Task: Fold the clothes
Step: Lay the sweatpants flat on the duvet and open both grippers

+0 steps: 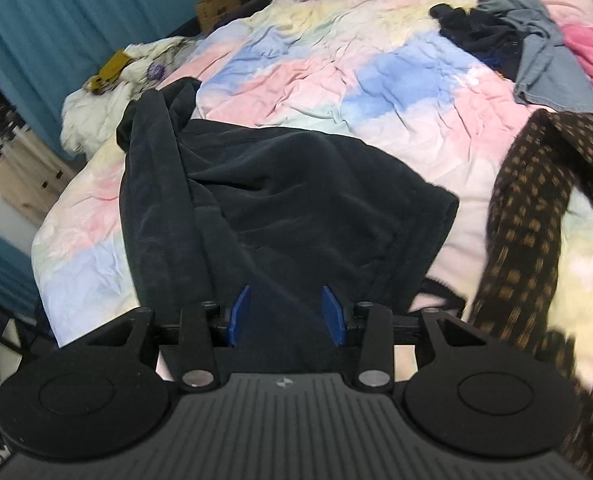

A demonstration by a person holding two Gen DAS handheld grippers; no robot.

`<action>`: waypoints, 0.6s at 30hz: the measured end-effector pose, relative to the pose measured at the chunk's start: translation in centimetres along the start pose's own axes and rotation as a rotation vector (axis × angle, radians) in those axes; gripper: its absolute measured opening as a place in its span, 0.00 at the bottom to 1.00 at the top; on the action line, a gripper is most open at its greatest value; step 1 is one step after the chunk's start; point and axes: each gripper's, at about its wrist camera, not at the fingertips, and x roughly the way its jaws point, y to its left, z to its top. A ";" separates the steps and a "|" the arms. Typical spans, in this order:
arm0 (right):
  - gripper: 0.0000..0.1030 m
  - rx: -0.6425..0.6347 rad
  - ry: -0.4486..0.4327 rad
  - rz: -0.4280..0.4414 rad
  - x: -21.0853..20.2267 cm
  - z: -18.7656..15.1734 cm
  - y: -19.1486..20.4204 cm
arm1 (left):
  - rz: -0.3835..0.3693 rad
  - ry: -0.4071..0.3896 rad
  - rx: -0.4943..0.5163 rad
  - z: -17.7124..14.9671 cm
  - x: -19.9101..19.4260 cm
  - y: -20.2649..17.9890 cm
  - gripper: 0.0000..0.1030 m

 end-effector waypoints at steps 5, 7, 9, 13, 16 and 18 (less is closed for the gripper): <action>0.41 0.082 -0.042 -0.046 -1.4 -2.3 6.3 | -0.031 0.003 0.089 5.3 -3.8 3.7 0.73; 0.41 0.081 -0.045 -0.055 -1.3 -2.9 8.7 | -0.043 -0.005 0.100 7.2 -5.4 5.2 0.73; 0.41 0.067 -0.047 -0.061 -0.7 -3.0 10.9 | -0.046 -0.020 0.116 9.2 -7.0 6.7 0.73; 0.41 0.032 -0.053 -0.070 0.8 -2.9 15.2 | -0.044 -0.047 0.122 13.2 -9.1 9.9 0.73; 0.42 0.004 -0.059 -0.062 2.7 -2.0 17.9 | -0.027 -0.062 0.128 16.5 -9.9 12.1 0.73; 0.43 -0.013 -0.061 -0.054 4.4 -1.2 19.7 | -0.011 -0.074 0.129 18.7 -10.0 13.4 0.73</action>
